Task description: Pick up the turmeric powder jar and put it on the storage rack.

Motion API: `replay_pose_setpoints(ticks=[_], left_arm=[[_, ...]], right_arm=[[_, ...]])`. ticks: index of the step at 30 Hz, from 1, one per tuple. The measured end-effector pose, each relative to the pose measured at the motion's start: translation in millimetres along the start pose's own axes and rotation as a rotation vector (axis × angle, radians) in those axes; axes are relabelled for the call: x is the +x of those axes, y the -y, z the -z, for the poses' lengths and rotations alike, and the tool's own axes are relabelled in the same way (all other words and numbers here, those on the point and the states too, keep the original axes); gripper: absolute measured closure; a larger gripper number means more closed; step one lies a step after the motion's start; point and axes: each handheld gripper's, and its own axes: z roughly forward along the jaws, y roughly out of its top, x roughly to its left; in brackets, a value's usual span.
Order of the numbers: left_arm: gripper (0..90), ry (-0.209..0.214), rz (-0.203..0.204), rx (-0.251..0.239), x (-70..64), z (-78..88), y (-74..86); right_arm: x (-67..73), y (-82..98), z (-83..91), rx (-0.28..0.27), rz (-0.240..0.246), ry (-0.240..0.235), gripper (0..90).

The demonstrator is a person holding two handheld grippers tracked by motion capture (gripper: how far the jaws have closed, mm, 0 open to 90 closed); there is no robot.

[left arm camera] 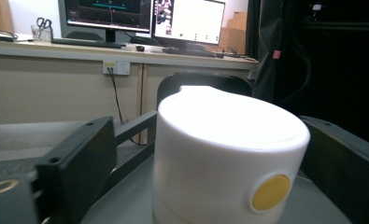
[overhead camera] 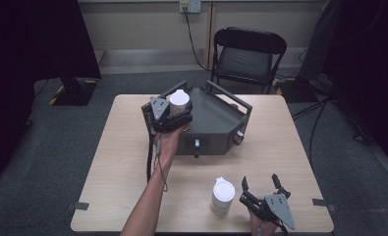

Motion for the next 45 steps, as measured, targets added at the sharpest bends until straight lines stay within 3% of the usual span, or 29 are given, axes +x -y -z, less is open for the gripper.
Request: replay_pose_setpoints(ticks=[3,10,21,28,35,45], left_arm=[[0.7,0.002,-0.02,-0.016,-1.4,4.3,0.7],[0.0,0.011,-0.027,-0.023,-0.9,11.7,1.1],[0.0,0.019,-0.058,-0.025,-3.5,23.6,12.7],[0.0,0.012,-0.064,-0.032,-6.2,33.8,22.0],[0.1,0.01,-0.036,-0.041,-2.3,49.6,33.5],[0.1,0.007,-0.068,-0.06,-5.4,67.3,45.4]], right_arm=[[0.0,0.0,0.0,0.0,0.0,0.0,3.2],[0.2,-0.1,0.0,0.0,0.0,0.001,3.2],[0.5,0.2,0.1,-0.001,0.002,0.002,3.2],[0.6,0.2,0.1,-0.001,0.002,0.002,3.2],[0.8,0.2,0.1,-0.001,0.002,0.003,3.2],[1.3,0.2,0.1,-0.001,0.001,0.006,3.2]])
